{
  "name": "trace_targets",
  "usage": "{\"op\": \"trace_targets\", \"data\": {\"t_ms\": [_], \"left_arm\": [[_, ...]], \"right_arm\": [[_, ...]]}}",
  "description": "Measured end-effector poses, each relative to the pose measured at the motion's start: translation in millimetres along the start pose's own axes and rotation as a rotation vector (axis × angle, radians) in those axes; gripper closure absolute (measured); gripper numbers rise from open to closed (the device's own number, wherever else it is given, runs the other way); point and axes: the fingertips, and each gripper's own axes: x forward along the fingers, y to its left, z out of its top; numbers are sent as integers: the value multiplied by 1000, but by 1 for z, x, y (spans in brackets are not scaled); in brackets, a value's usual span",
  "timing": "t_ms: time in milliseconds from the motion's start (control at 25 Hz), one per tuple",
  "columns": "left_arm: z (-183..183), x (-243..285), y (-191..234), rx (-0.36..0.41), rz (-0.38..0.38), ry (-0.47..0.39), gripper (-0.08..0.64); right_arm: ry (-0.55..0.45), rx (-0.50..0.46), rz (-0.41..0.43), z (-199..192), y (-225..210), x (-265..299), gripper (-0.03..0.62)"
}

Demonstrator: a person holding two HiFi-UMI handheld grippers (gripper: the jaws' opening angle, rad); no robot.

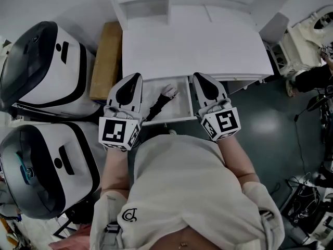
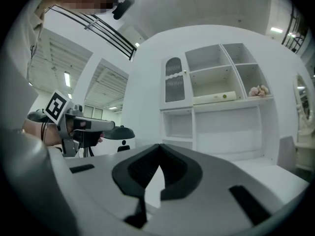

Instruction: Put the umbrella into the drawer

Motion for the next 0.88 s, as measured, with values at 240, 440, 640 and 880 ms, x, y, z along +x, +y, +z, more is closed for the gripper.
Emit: {"op": "trace_targets", "data": {"t_ms": [240,440,640,880], "left_arm": [[-1,2,-10,-3,-16,3,549],[-4,4,-13,-15,-29,10,549],[-7,7,-11,-19,-22,11,549],[-8,9,-11,-26,-29,8,549]], "right_arm": [[-4,6,7,2,-2,-2,588],[0,5,17,0,1,-3,589],[2,-3,24,-1,1,-2,589],[-2,-1,26,0,1,3,589]]}}
